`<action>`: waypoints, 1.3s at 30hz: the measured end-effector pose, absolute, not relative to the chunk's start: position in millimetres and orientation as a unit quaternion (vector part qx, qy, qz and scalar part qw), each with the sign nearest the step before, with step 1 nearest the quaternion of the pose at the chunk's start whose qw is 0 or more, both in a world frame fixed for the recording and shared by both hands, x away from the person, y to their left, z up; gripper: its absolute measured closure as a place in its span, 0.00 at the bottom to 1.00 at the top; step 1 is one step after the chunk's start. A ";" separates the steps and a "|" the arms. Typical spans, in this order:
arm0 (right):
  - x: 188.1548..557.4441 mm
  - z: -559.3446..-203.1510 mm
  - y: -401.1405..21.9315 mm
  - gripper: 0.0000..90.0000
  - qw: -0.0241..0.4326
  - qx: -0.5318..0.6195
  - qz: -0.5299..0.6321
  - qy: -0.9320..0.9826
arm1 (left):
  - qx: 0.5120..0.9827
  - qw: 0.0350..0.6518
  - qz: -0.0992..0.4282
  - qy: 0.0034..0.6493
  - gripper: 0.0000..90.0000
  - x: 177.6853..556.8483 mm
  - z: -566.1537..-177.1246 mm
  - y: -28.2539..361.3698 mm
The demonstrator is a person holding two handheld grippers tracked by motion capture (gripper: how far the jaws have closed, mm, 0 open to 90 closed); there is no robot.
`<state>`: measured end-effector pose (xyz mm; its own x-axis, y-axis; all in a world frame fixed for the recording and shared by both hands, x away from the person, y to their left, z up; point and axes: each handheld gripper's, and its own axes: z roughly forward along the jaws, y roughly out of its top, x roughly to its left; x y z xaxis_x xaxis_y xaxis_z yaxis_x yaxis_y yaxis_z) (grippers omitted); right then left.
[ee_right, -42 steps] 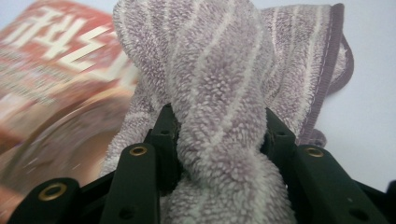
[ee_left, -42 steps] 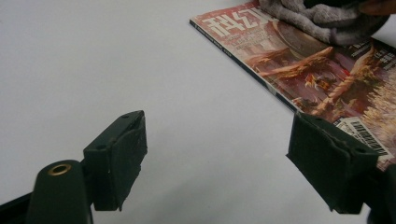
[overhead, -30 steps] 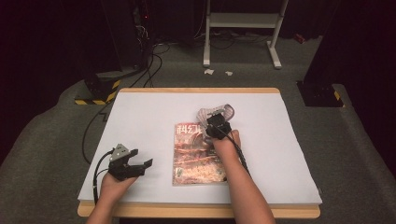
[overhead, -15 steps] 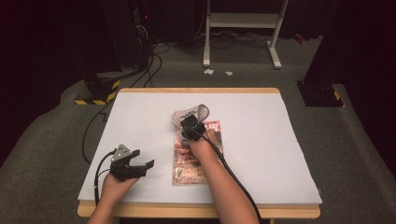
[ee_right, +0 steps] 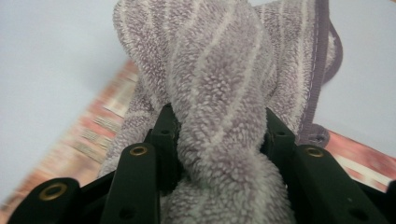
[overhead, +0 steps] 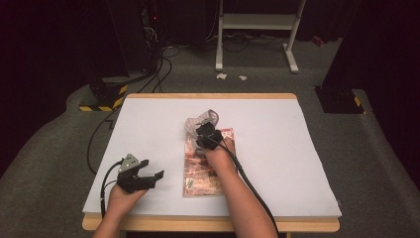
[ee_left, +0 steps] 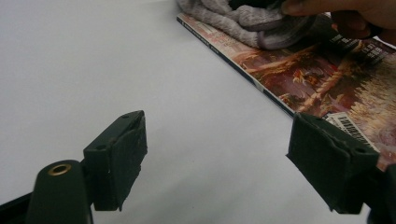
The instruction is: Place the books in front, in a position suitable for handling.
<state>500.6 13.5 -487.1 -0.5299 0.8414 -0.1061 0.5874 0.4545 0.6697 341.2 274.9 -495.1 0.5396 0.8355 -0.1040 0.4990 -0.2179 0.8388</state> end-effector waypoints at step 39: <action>493.8 -486.7 12.9 0.67 0.233 0.429 0.282 0.826 | 0.758 0.443 0.191 0.439 0.22 341.2 -493.5 272.0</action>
